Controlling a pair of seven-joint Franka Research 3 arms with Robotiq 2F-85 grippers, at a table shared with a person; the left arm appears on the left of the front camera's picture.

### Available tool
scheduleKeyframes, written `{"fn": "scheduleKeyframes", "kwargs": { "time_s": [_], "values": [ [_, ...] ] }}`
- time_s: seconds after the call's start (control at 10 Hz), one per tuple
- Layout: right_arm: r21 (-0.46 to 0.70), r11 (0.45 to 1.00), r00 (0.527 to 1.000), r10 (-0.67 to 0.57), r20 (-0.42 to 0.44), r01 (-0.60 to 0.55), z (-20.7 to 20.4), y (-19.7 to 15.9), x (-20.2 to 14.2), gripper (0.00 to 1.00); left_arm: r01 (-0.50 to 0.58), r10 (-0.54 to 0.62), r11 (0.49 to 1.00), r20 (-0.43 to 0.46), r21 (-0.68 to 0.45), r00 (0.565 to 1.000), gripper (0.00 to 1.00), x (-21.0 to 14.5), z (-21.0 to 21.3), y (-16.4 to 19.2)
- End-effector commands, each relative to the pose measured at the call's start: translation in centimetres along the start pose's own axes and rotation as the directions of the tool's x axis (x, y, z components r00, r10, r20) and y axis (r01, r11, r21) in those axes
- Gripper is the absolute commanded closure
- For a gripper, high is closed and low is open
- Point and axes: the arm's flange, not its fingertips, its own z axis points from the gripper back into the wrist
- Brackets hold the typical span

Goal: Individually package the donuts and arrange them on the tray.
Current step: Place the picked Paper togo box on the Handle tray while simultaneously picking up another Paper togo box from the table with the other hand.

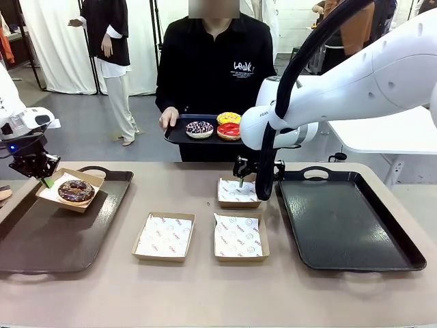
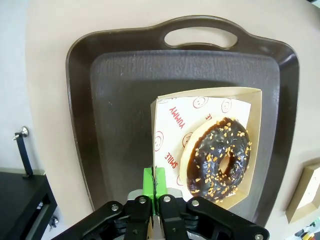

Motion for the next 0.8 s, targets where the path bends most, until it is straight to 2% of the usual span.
{"fn": "scheduleKeyframes", "kwargs": {
  "time_s": [0.0,0.7],
  "values": [
    [-0.026,1.0,1.0,-0.008,0.02,0.009,-0.4,0.4,0.7,0.0,0.011,-0.012,0.999,-0.005,-0.044,1.0,0.99,0.8,0.1,0.9],
    [-0.027,1.0,1.0,-0.004,0.004,0.004,-1.1,0.1,1.0,0.0,-0.02,0.019,0.999,-0.012,-0.038,1.0,0.99,1.7,-1.1,0.4]
  ]
}}
